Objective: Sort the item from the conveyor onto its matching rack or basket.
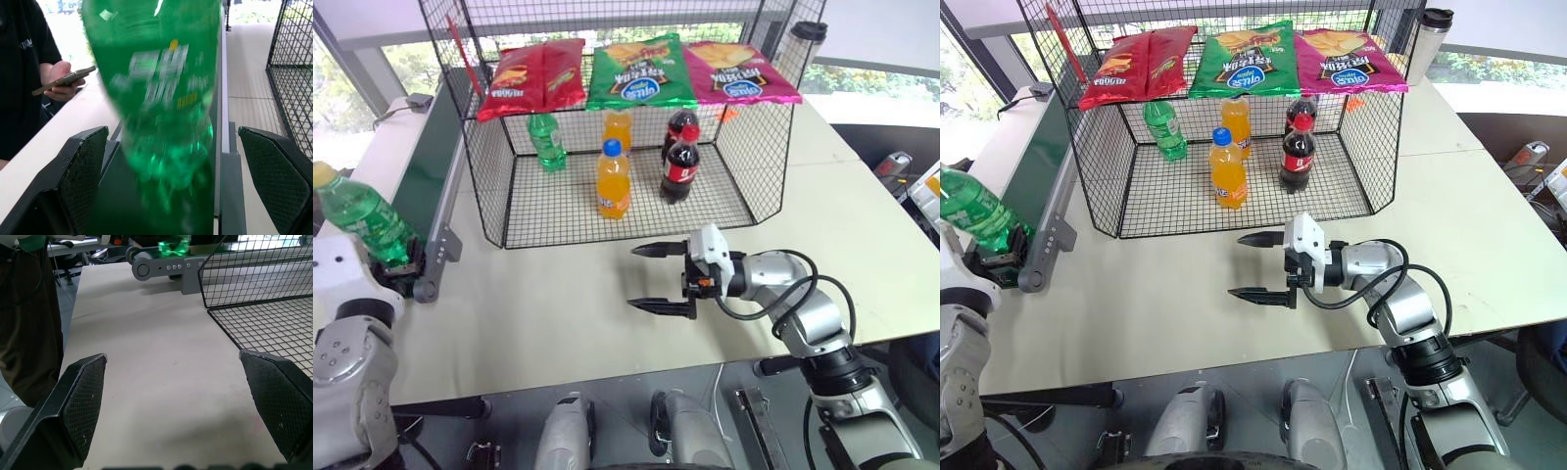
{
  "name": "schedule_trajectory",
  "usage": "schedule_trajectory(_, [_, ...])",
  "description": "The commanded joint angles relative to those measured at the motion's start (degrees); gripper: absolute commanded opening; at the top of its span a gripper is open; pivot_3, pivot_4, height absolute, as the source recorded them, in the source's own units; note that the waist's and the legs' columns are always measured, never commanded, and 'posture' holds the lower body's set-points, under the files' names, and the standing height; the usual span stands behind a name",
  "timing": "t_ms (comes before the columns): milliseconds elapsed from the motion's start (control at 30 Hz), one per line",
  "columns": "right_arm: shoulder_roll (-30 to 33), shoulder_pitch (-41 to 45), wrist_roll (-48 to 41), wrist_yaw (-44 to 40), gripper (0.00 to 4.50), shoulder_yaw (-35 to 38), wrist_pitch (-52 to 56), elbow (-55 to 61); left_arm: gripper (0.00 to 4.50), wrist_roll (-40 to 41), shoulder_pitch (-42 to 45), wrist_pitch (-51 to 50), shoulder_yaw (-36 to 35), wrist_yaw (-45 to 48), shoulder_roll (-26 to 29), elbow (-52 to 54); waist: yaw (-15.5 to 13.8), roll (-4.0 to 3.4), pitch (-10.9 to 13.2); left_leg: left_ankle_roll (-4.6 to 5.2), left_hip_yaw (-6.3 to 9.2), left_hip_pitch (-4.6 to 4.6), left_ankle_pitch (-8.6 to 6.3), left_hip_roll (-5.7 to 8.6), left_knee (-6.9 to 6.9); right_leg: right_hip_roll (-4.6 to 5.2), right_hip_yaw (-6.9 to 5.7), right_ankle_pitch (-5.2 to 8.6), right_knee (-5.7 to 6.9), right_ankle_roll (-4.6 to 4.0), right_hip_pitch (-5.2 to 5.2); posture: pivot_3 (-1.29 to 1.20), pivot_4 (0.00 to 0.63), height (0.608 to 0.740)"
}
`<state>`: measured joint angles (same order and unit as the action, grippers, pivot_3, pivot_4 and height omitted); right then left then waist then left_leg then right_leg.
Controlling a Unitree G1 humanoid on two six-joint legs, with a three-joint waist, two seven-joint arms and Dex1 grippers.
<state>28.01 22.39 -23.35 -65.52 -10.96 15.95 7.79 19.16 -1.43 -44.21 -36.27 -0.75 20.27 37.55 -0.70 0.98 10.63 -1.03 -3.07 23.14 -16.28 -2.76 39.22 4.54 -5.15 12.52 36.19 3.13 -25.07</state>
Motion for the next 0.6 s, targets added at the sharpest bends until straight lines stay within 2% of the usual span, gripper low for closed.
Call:
schedule_trajectory(33, [0.29,-0.01,-0.30,0.17,4.50,0.86,-0.99,1.67,4.45,-1.00,0.98,1.40,-1.16,-0.75,0.93,0.15,0.00,0.00,0.00,0.00,0.00,0.00,0.00,0.00,0.00,0.00,0.00,0.00,0.00,0.00,0.00,0.00,0.150,0.740])
schedule_trajectory(133, [0.40,0.02,-0.23,0.14,4.50,1.03,-1.16,1.33,4.45,-1.02,0.44,1.84,-0.98,-0.64,0.52,-0.20,-0.06,0.00,0.00,0.00,0.00,0.00,0.00,0.00,0.00,0.00,0.00,0.00,0.00,0.00,0.00,0.00,0.150,0.740])
schedule_trajectory(200, [0.38,0.13,-0.09,0.26,4.50,1.05,-1.23,1.12,3.92,-0.15,-0.55,2.57,-0.99,0.03,-0.55,0.19,-0.05,0.00,0.00,0.00,0.00,0.00,0.00,0.00,0.00,0.01,0.00,0.00,0.00,0.00,0.01,0.00,0.150,0.740])
schedule_trajectory(300, [0.49,0.16,0.01,0.36,4.50,1.15,-1.24,1.05,2.81,0.85,-1.83,3.26,-0.52,0.75,-1.75,1.77,-0.07,0.00,0.00,0.00,0.00,0.00,0.00,0.00,0.00,0.03,0.00,0.00,-0.01,0.00,0.01,0.00,0.150,0.740])
schedule_trajectory(600, [0.49,0.58,0.07,0.38,4.50,1.09,-0.94,1.11,2.75,2.45,-2.27,1.04,-2.06,-0.06,-0.94,5.92,-0.05,0.00,0.00,0.00,0.01,-0.04,0.00,0.00,0.00,0.03,-0.01,0.06,-0.01,-0.10,0.07,0.00,0.150,0.740])
